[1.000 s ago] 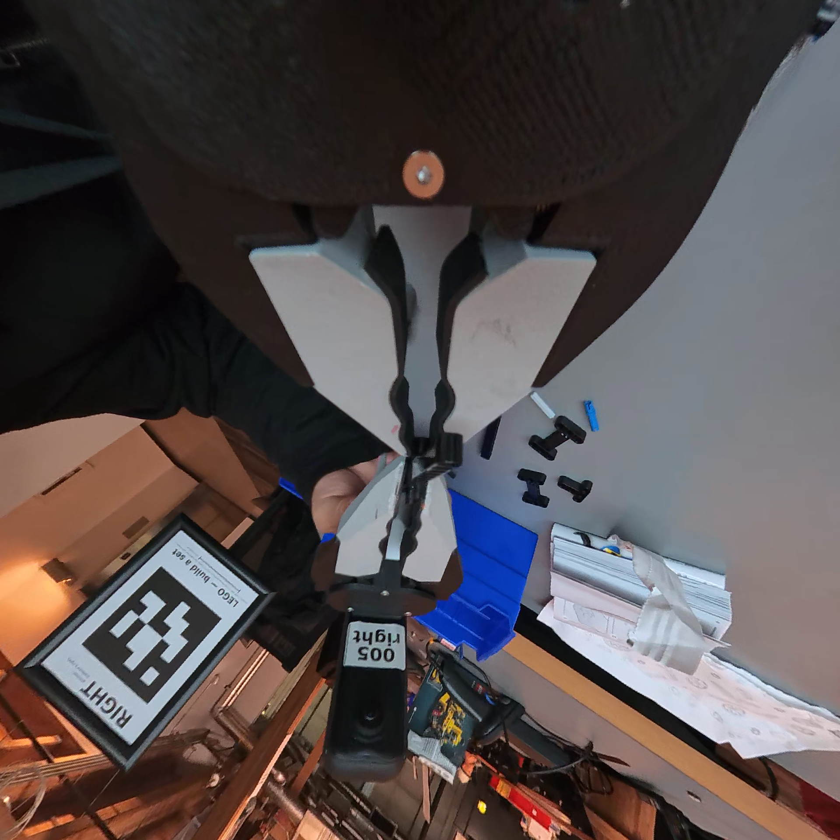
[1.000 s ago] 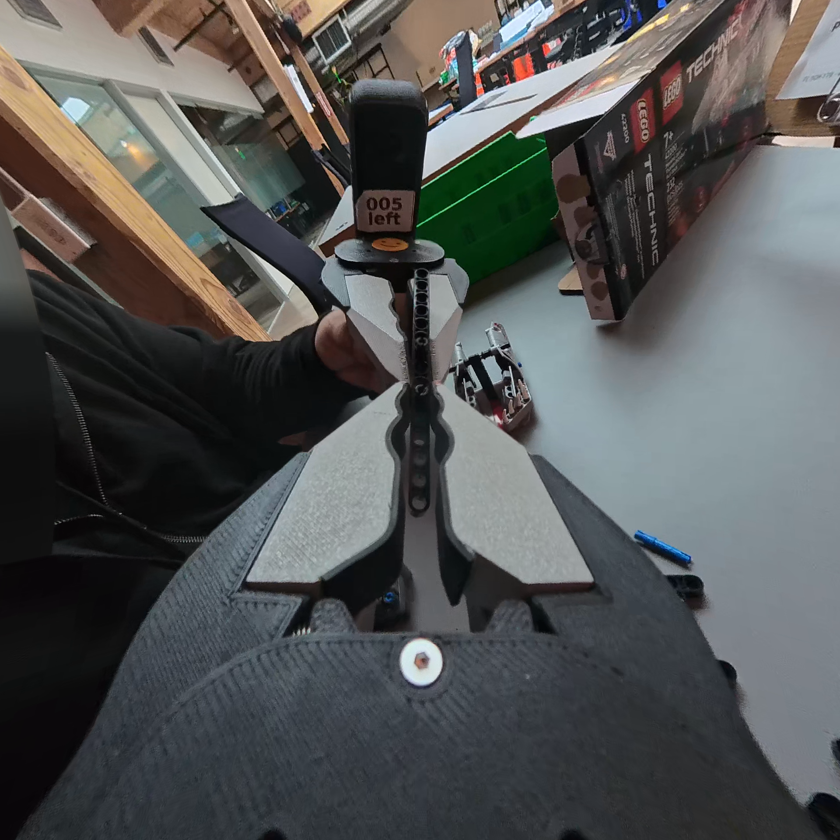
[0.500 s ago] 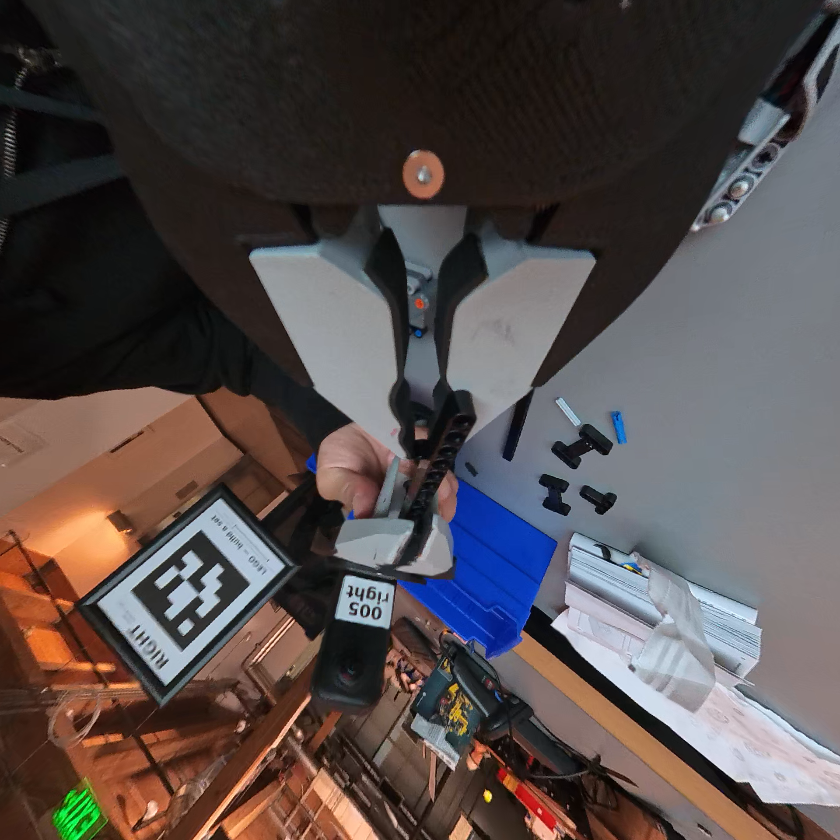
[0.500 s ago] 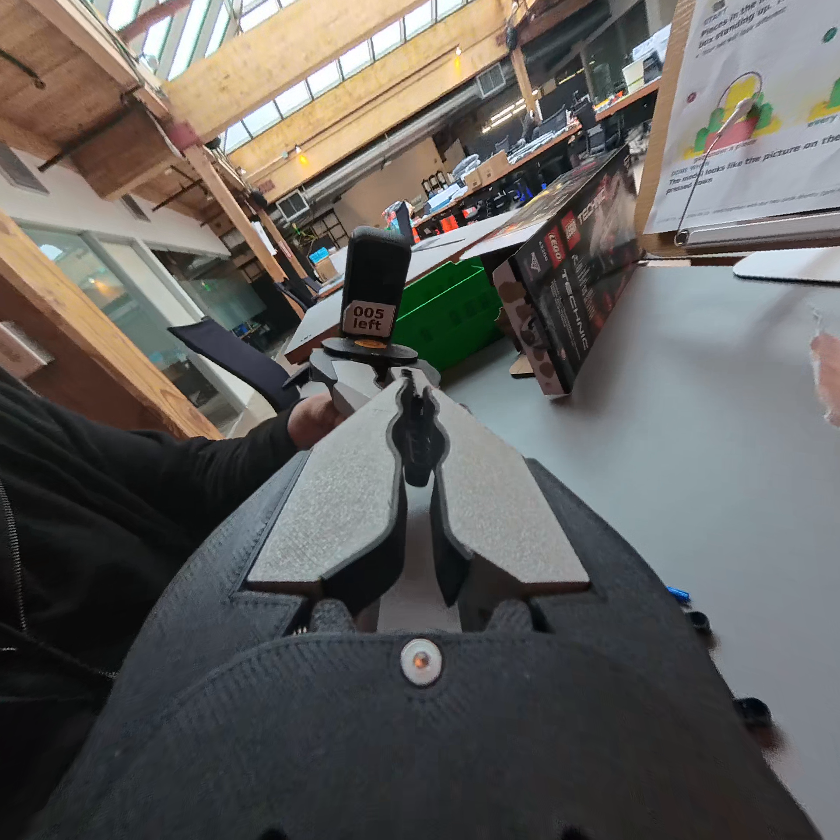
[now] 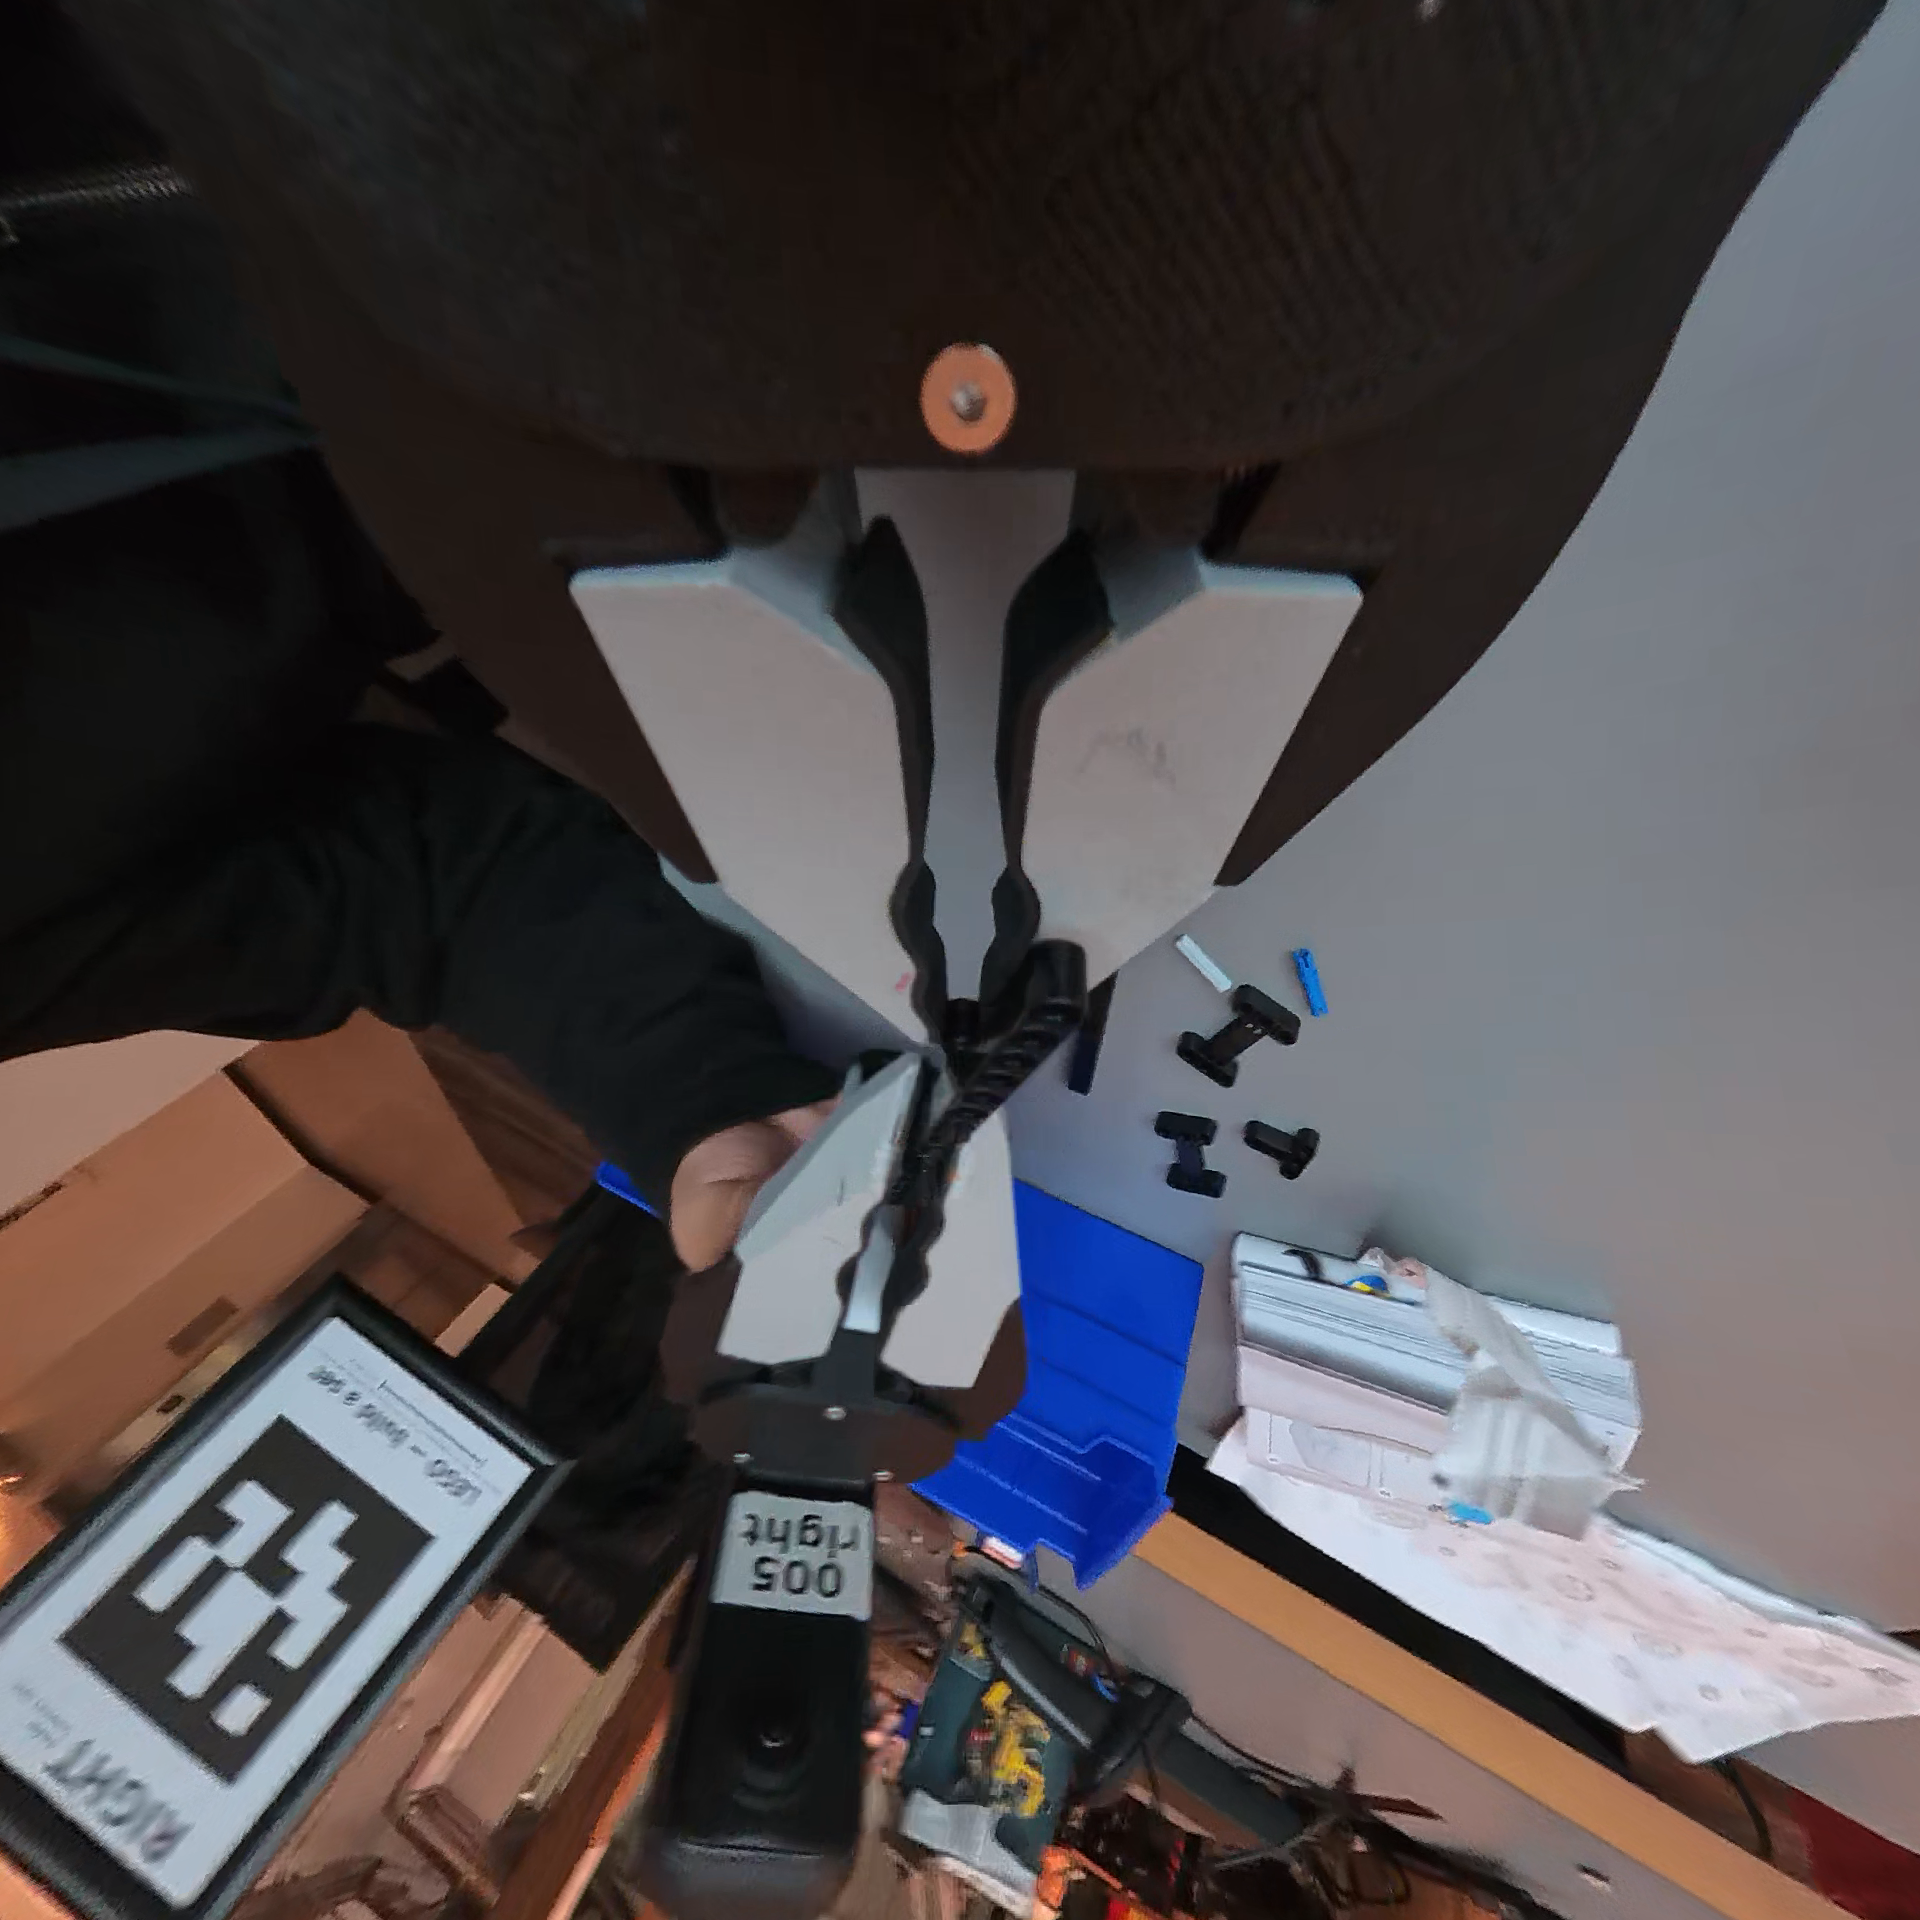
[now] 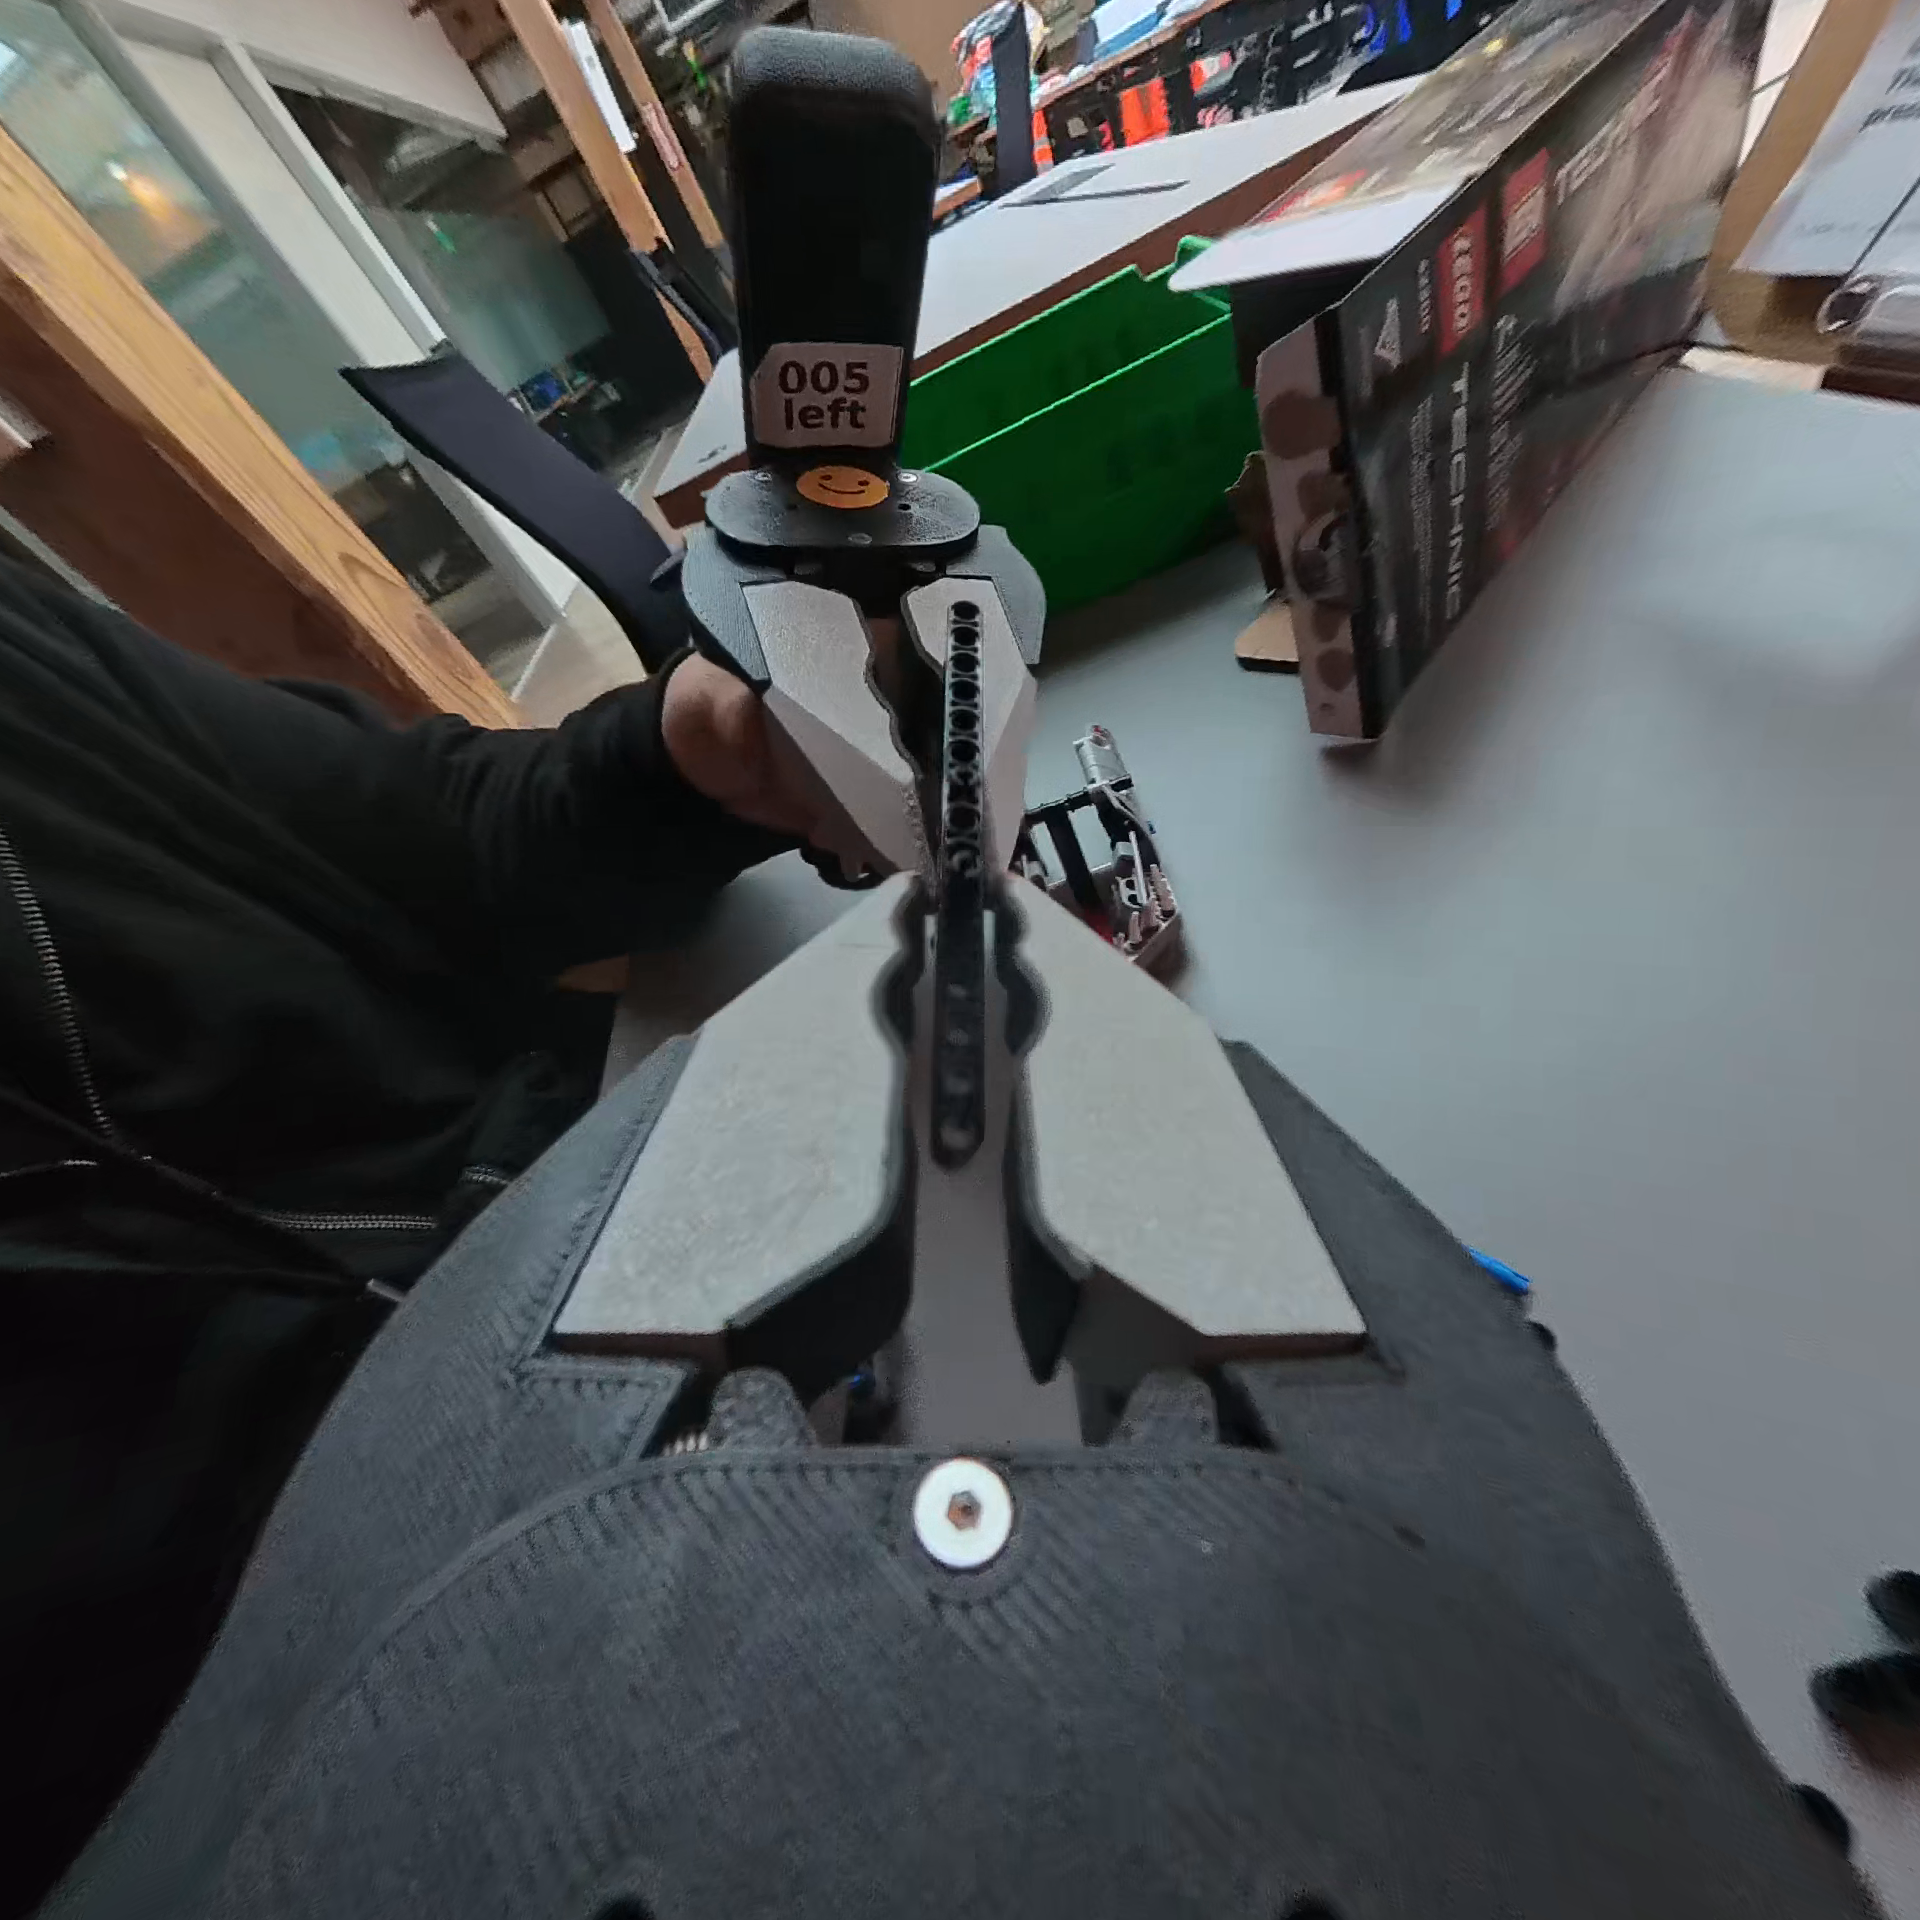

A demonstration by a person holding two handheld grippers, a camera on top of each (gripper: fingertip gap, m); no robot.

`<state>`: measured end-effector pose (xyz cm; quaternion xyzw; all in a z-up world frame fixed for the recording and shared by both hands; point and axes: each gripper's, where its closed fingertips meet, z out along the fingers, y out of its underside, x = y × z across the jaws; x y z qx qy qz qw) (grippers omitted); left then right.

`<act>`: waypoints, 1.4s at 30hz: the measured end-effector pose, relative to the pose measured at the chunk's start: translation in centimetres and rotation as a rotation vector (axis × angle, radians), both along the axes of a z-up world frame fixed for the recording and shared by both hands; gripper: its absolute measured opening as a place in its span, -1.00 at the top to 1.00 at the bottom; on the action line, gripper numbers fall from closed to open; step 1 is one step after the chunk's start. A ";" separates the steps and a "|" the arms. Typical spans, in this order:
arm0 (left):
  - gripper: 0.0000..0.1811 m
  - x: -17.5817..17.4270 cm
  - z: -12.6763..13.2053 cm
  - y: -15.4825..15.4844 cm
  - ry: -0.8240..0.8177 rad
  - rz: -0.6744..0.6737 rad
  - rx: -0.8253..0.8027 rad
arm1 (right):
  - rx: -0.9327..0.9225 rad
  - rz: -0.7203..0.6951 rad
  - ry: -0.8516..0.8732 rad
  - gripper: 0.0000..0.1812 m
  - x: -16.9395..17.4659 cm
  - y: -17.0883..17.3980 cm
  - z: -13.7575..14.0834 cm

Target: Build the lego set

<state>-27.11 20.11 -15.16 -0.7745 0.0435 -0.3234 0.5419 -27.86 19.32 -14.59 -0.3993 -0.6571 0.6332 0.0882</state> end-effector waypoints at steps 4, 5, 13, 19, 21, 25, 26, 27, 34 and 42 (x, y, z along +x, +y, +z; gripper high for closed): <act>0.95 0.3 -0.3 0.1 0.025 0.002 -0.014 | -0.061 0.000 -0.014 0.96 -0.2 0.1 0.0; 0.95 0.4 -0.4 0.1 0.026 -0.005 -0.021 | -0.054 -0.006 -0.011 0.94 -0.3 0.1 0.0; 0.95 0.1 -0.1 0.3 -0.035 0.027 -0.014 | -0.098 -0.056 0.032 0.96 -0.7 0.1 0.7; 0.95 0.0 0.6 0.3 -0.173 0.025 0.002 | -0.134 -0.155 0.088 0.96 -1.2 0.4 1.6; 0.95 0.0 0.7 0.2 -0.212 0.024 0.006 | -0.158 -0.175 0.101 0.98 -1.3 0.4 1.9; 0.94 -0.1 1.2 0.2 -0.265 0.019 0.023 | -0.148 -0.230 0.146 0.97 -1.6 0.4 2.5; 0.94 -0.1 1.2 0.2 -0.291 0.017 0.021 | -0.163 -0.241 0.153 0.97 -1.7 0.4 2.6; 0.94 -0.1 1.1 0.2 -0.310 0.016 0.020 | -0.179 -0.243 0.150 0.97 -1.7 0.4 2.5; 0.94 -0.2 -0.3 -0.2 -0.057 0.016 -0.033 | -0.215 -0.056 -0.010 0.96 -1.3 -0.4 1.0; 0.95 0.0 -1.3 0.1 0.109 0.021 -0.053 | 0.050 -0.021 -0.002 0.97 -0.7 -0.5 -0.6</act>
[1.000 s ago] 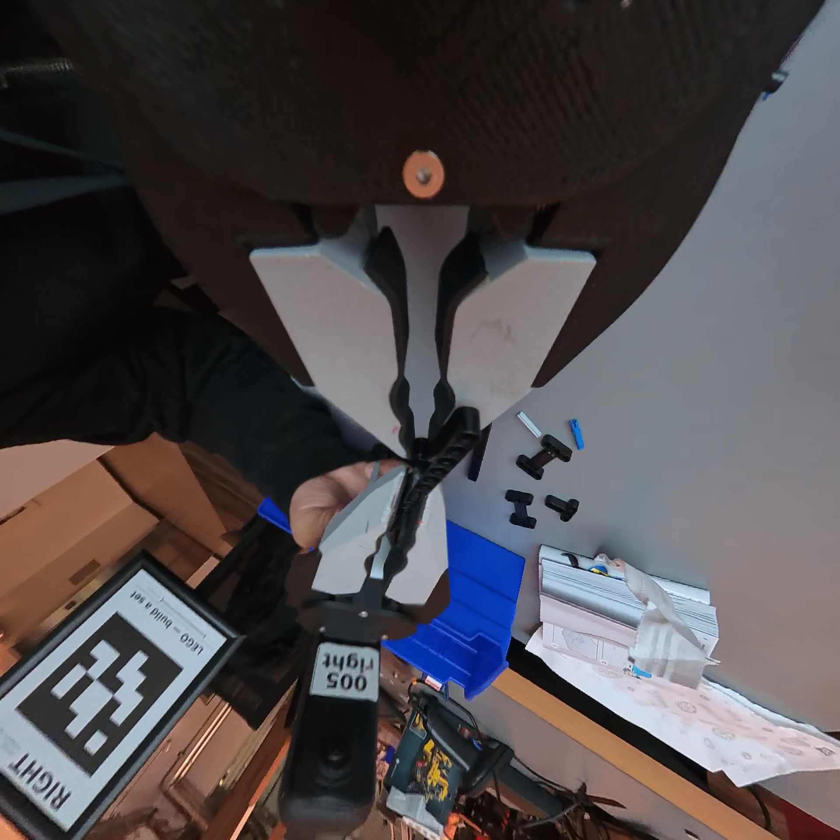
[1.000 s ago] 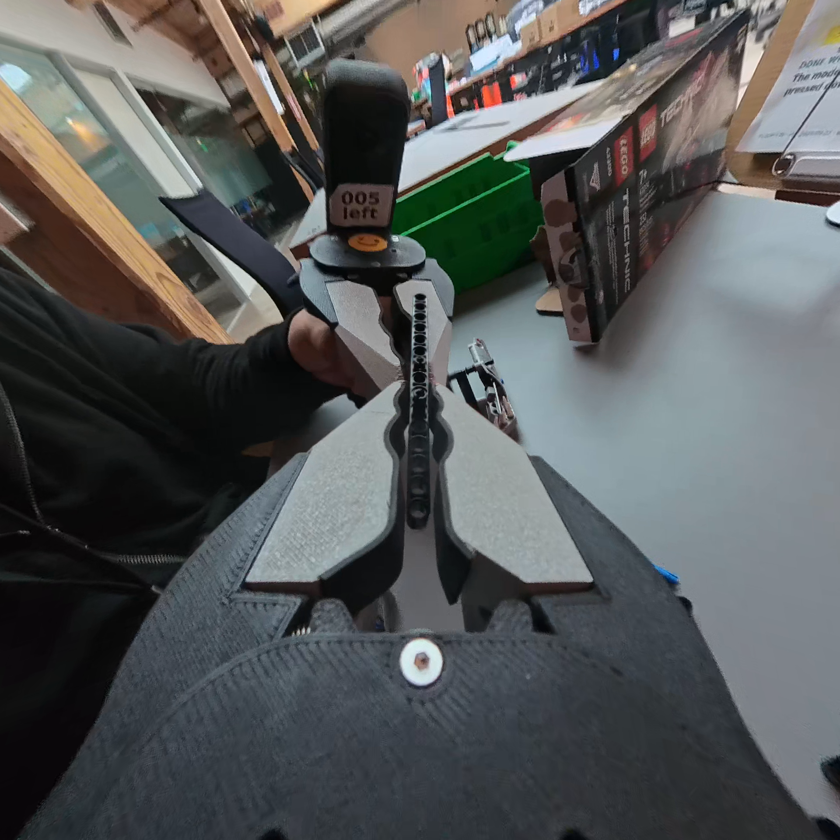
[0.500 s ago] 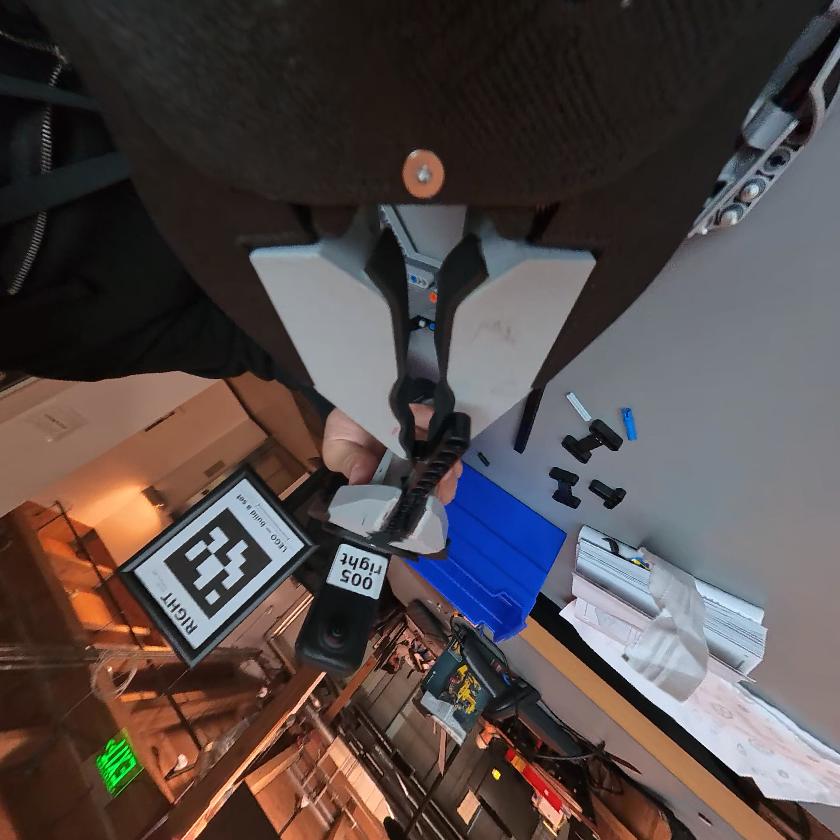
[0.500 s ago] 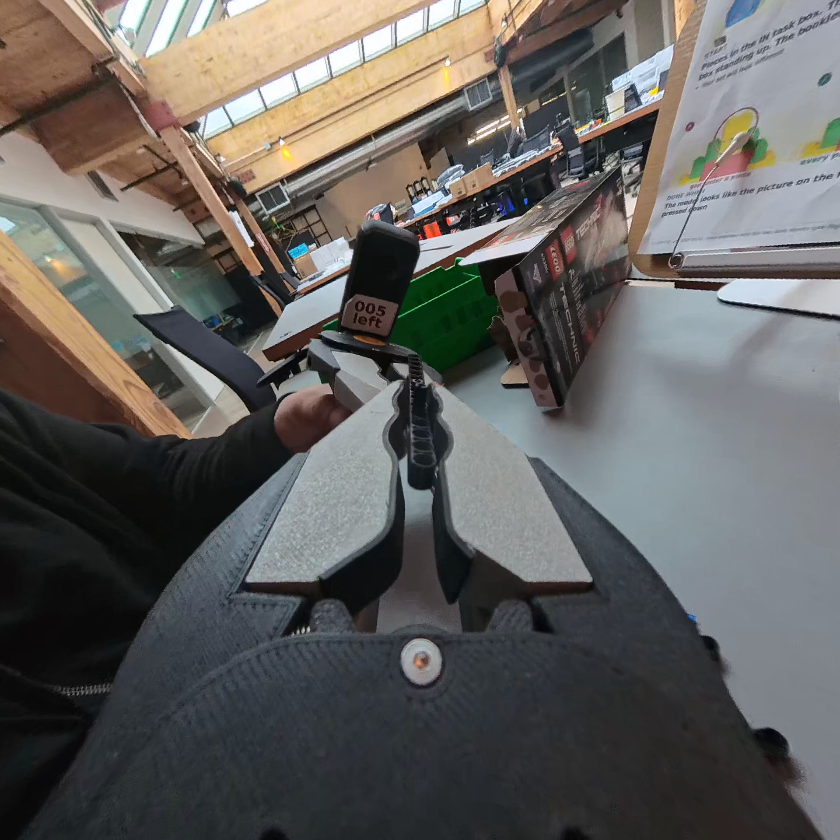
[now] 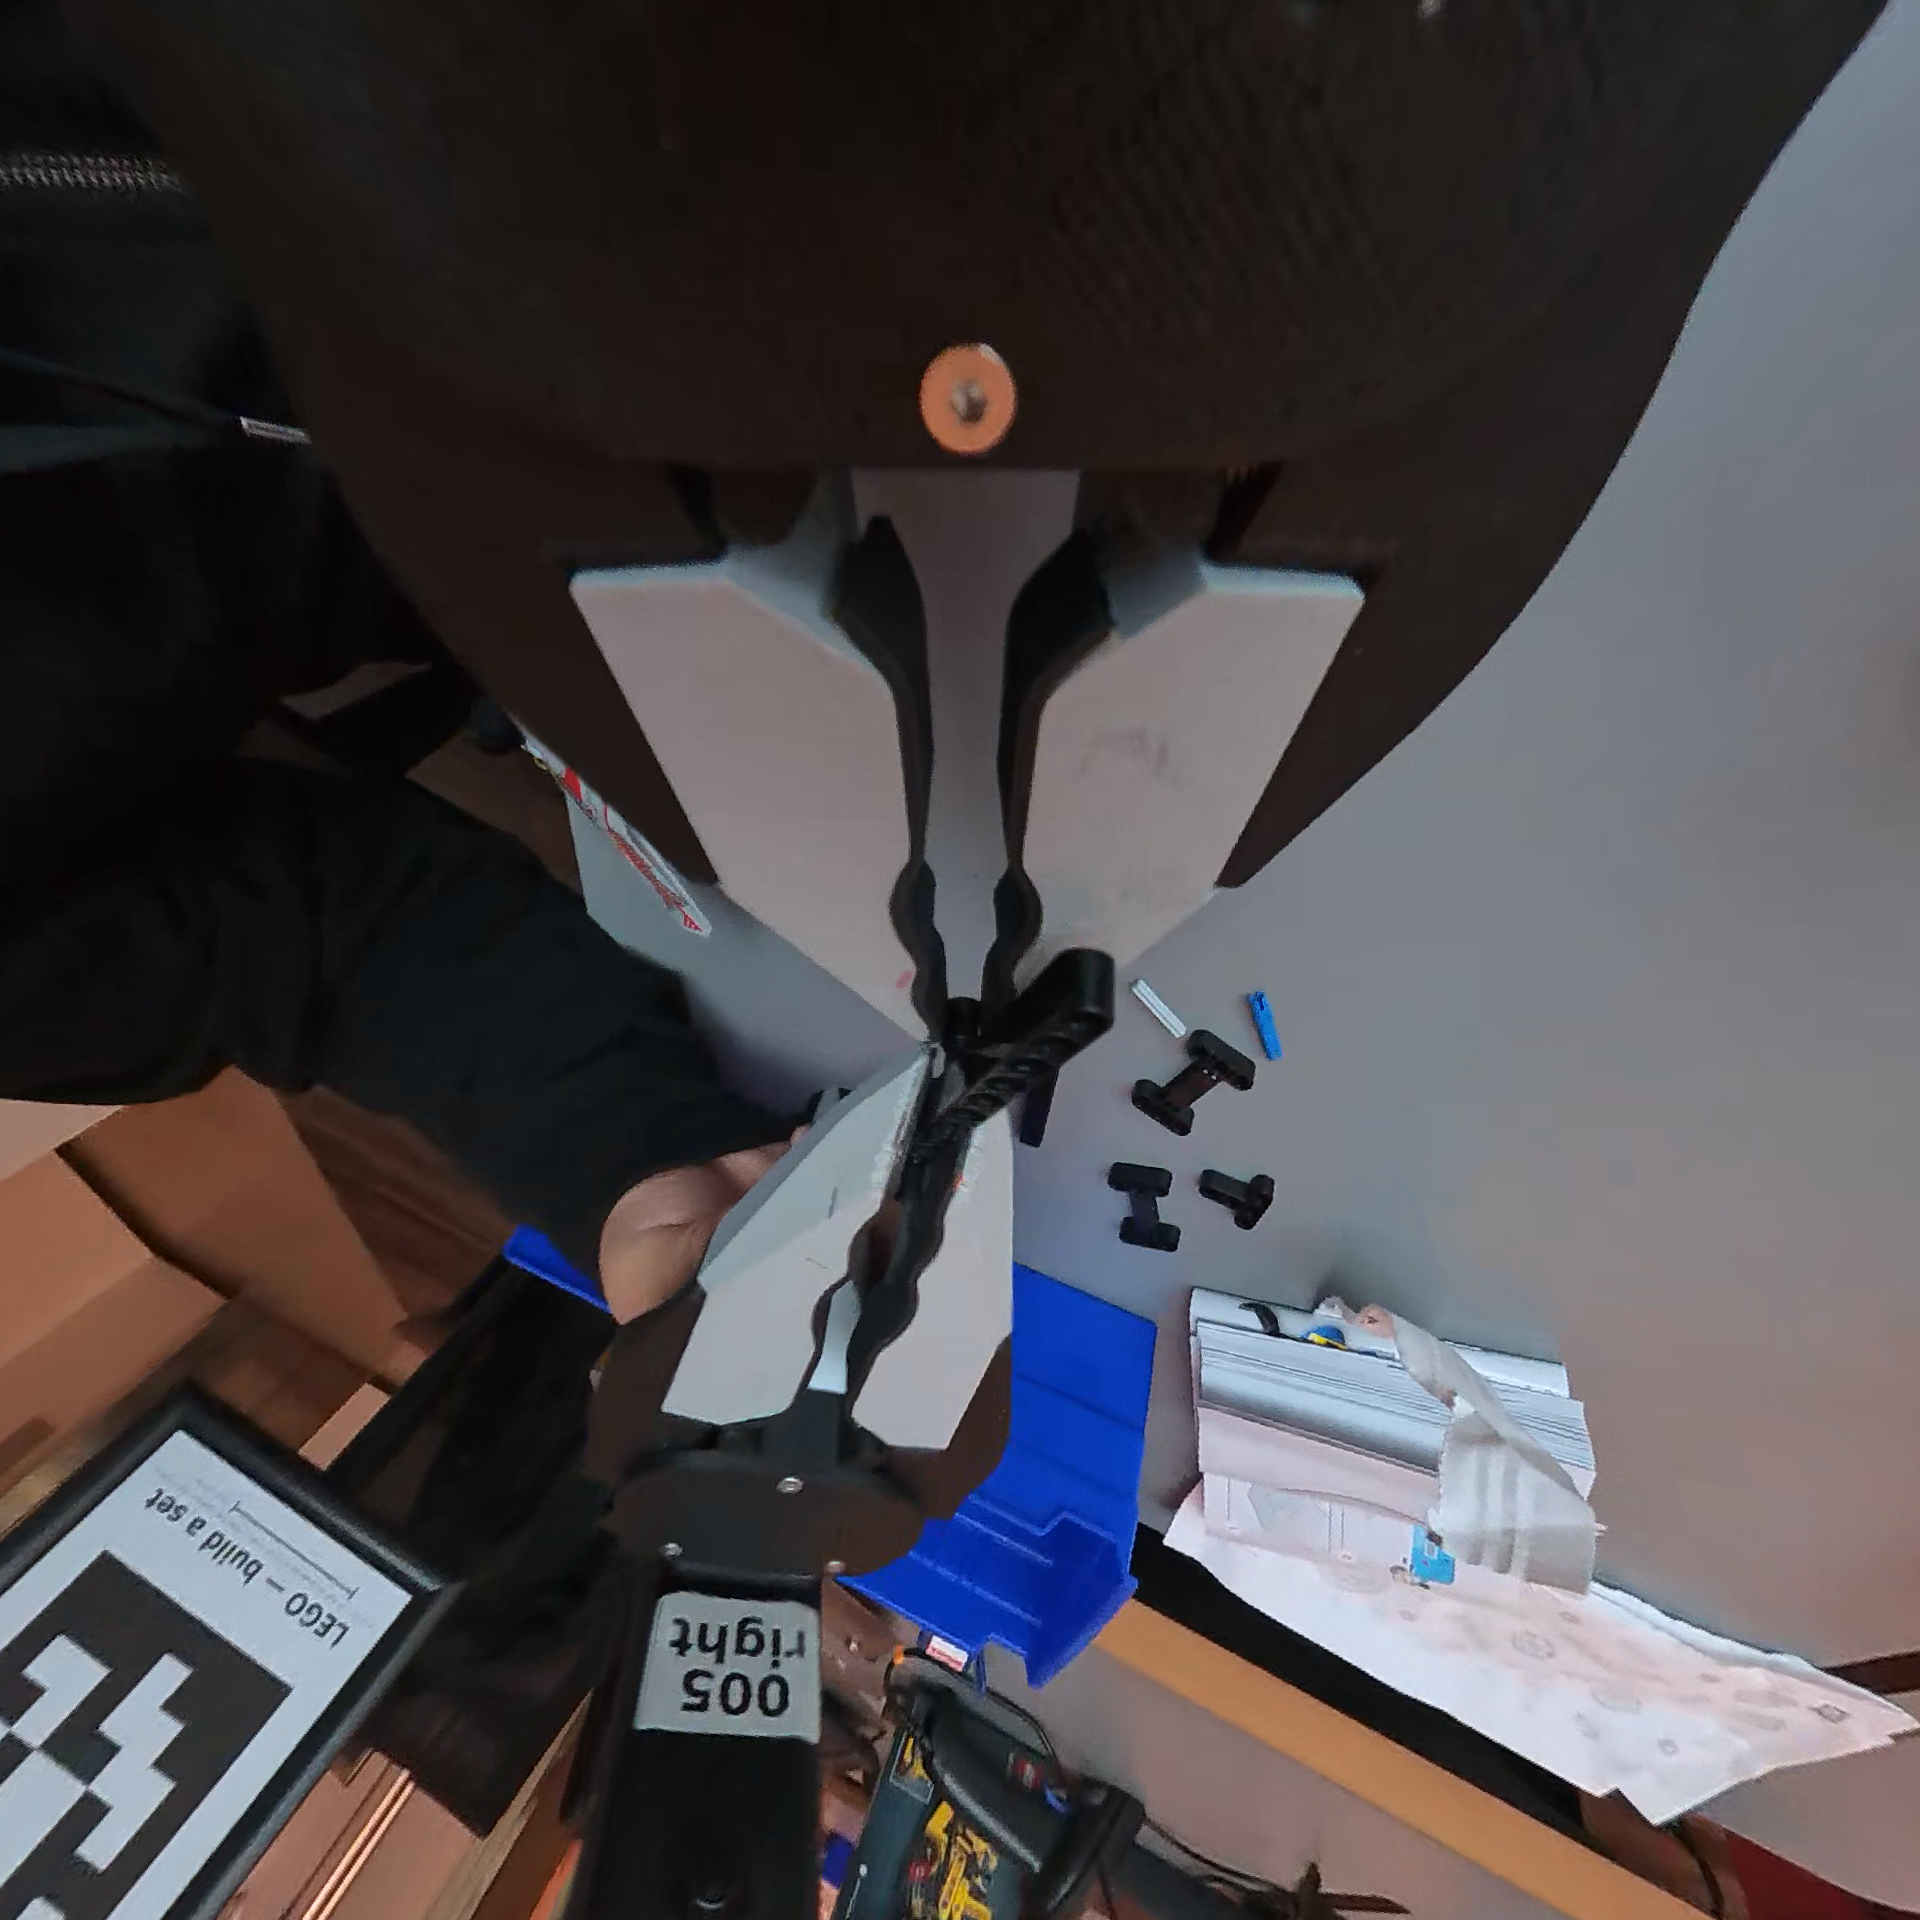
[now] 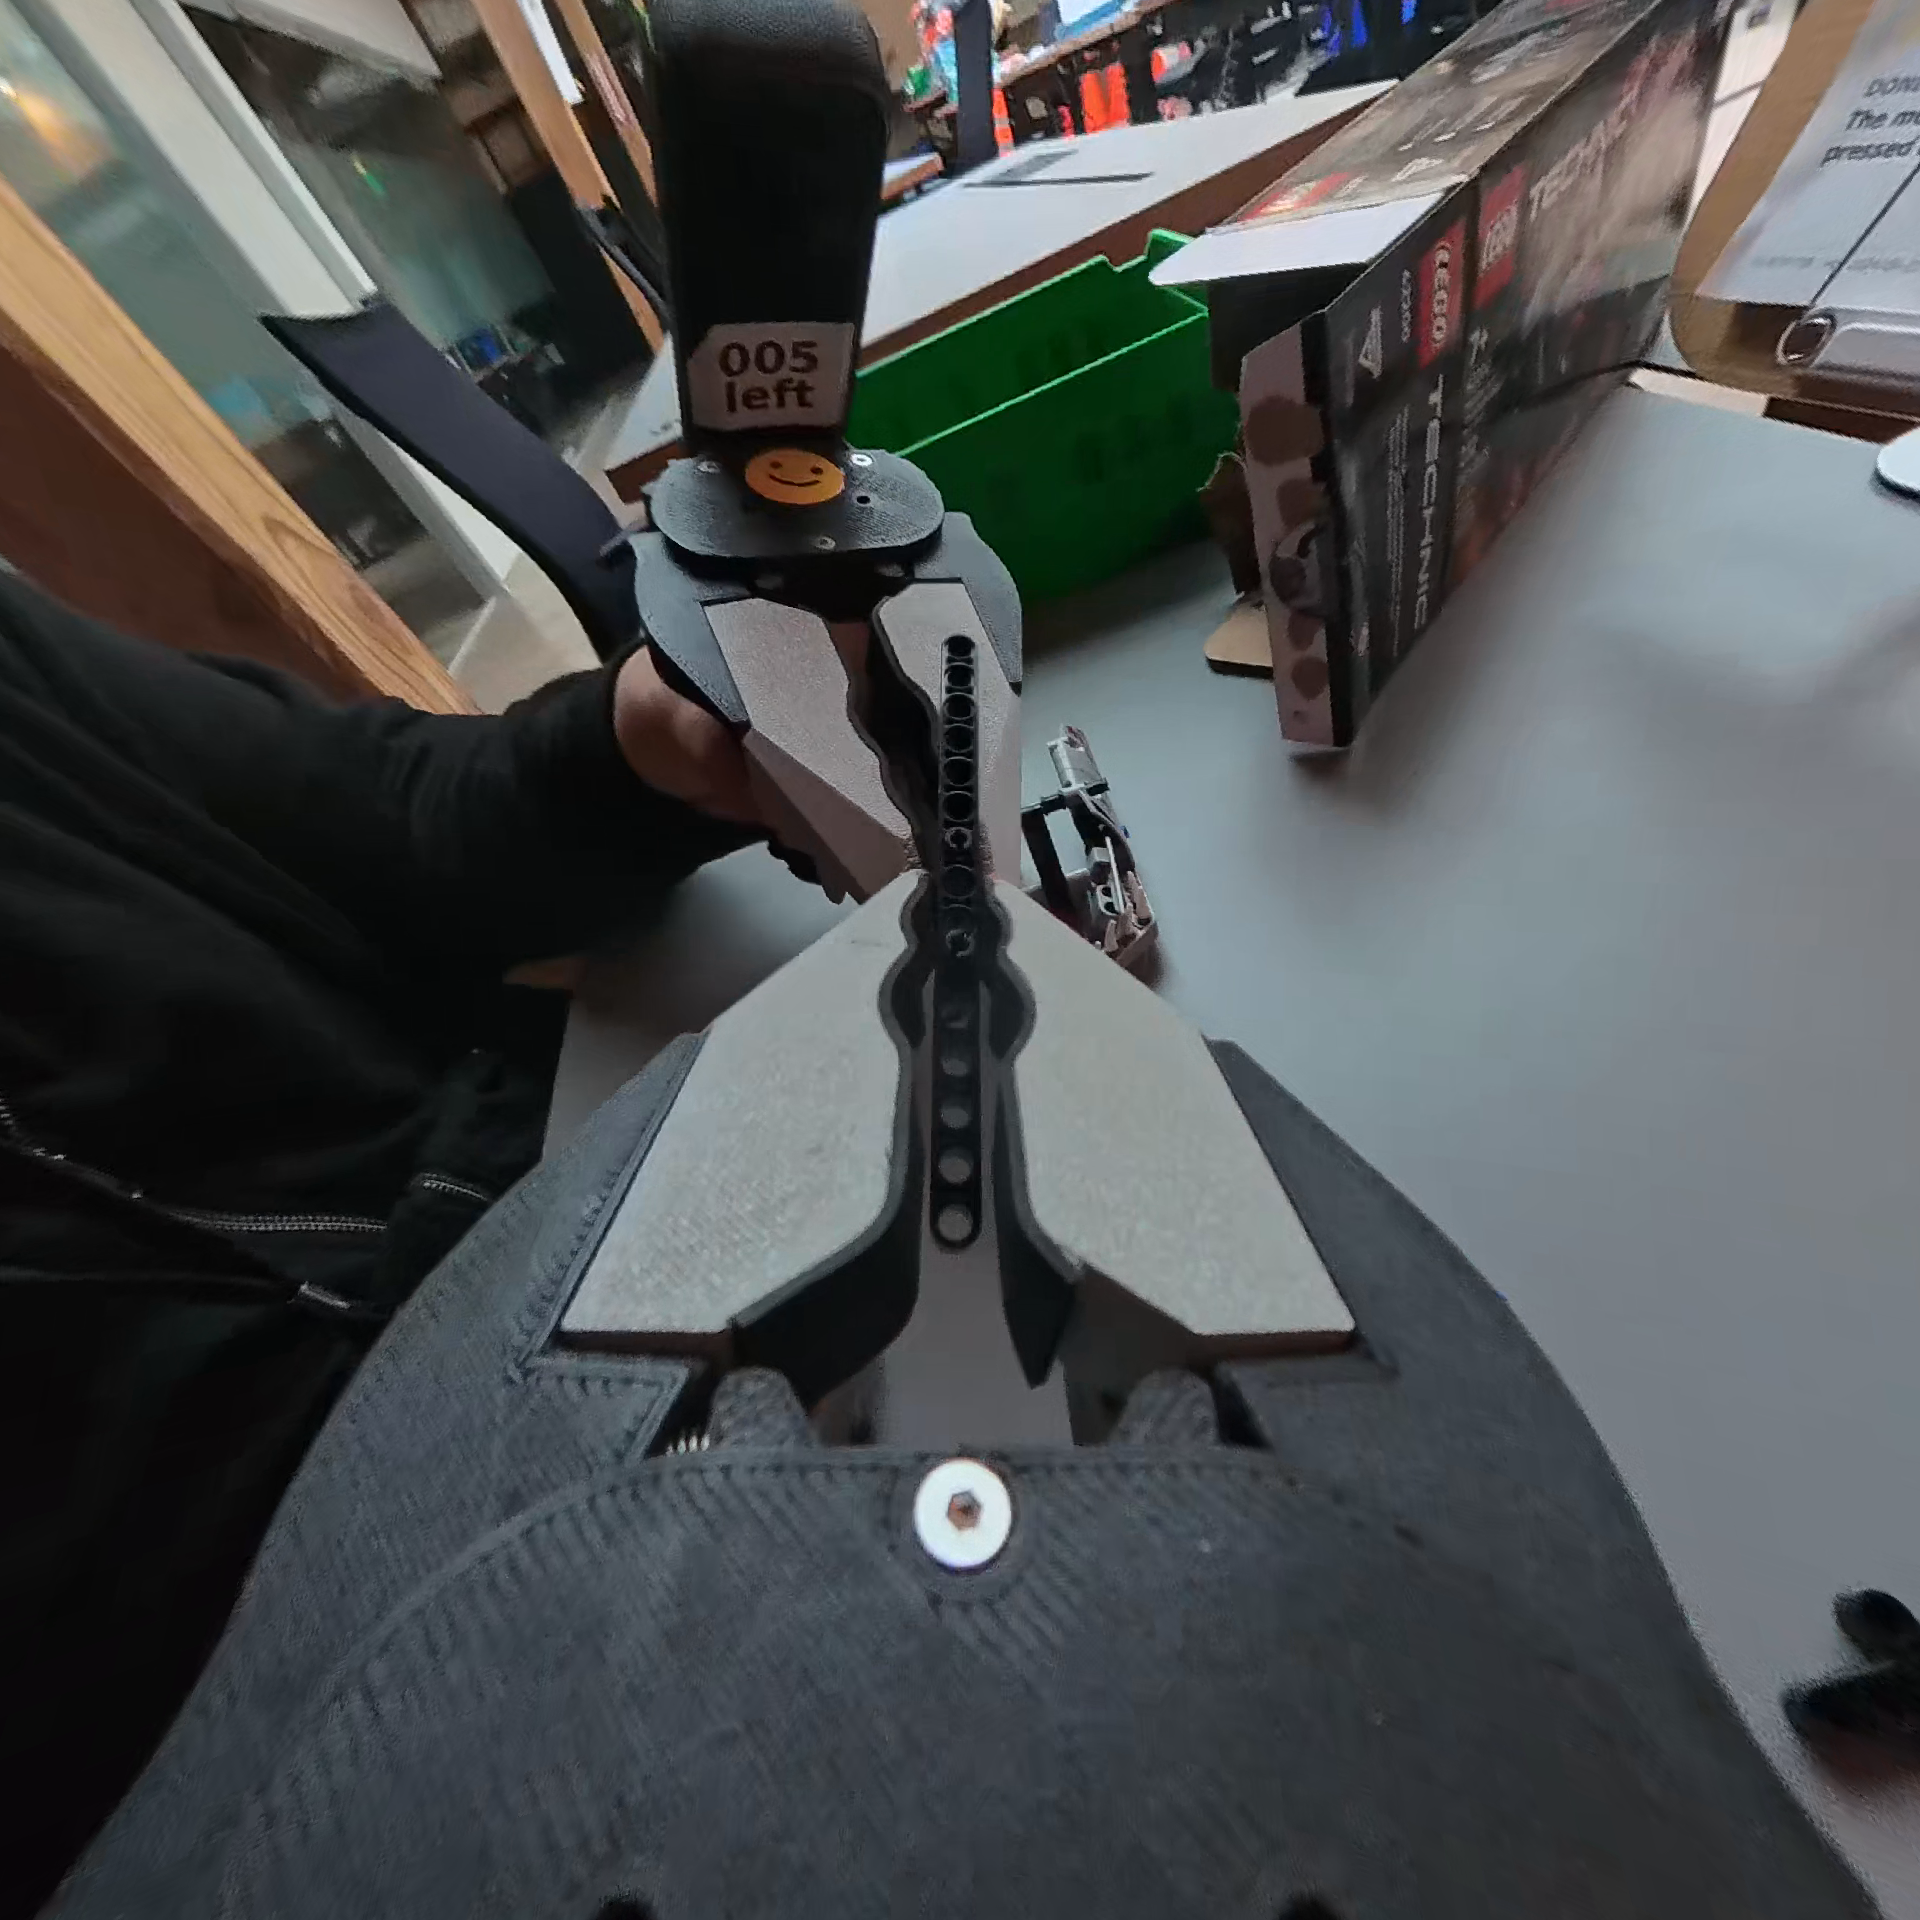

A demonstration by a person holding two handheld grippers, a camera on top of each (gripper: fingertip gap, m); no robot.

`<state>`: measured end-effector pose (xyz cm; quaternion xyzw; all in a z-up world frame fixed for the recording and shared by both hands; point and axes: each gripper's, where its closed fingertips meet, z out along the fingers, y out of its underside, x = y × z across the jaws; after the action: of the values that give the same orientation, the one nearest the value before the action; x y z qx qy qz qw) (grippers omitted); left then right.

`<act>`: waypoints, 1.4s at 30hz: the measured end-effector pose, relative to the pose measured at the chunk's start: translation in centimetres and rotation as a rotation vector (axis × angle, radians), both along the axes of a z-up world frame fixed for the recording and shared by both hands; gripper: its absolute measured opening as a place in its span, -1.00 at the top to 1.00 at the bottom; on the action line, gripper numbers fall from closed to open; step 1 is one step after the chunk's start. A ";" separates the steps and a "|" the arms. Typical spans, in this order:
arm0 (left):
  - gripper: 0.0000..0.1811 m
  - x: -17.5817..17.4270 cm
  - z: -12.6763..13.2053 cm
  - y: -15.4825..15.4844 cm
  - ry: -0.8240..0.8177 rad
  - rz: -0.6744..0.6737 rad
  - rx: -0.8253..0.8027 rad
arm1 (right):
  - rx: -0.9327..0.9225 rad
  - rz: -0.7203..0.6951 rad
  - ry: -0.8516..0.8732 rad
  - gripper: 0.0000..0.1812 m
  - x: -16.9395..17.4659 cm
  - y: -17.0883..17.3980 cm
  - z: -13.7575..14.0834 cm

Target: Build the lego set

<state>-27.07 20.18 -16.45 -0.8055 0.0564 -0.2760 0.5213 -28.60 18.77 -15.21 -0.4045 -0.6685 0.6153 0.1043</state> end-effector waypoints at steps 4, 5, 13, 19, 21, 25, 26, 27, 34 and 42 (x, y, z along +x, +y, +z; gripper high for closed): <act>0.95 0.0 1.4 0.0 -0.137 0.015 0.063 | -0.212 -0.037 0.037 0.97 -0.3 0.2 1.4; 0.95 -0.2 1.6 0.1 -0.202 0.027 0.077 | -0.245 -0.075 0.055 0.97 -0.6 0.4 1.8; 0.95 1.3 -0.8 -0.4 -0.331 -0.066 -0.058 | -0.507 -0.248 0.208 0.97 0.2 6.9 6.3; 0.93 -0.4 -7.4 0.6 0.246 0.050 -0.325 | -0.297 -0.226 0.099 0.97 -1.5 3.9 2.9; 0.65 -0.6 -7.9 0.7 0.288 0.069 -0.353 | -0.254 -0.240 0.103 0.97 -1.5 4.2 2.6; 0.40 -0.9 -9.6 0.2 0.423 0.066 -0.445 | -0.171 -0.255 0.084 0.97 -1.7 4.1 1.6; 0.40 -0.8 -10.2 0.1 0.470 0.053 -0.460 | -0.170 -0.251 0.082 0.97 -1.7 4.0 1.5; 0.43 -0.9 -10.3 0.0 0.508 0.061 -0.459 | -0.182 -0.249 0.085 0.97 -1.7 4.0 1.6; 0.46 -1.2 -5.8 1.8 0.414 0.143 -0.194 | -0.259 -0.307 0.125 0.97 -1.6 5.3 3.0; 0.67 1.1 2.0 1.1 -0.146 -0.009 0.118 | -0.532 -0.073 0.080 0.97 -1.0 1.9 3.9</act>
<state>-25.93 21.29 -14.48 -0.7507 0.0378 -0.3326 0.5695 -29.64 20.65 -11.34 -0.4168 -0.4637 0.7807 0.0426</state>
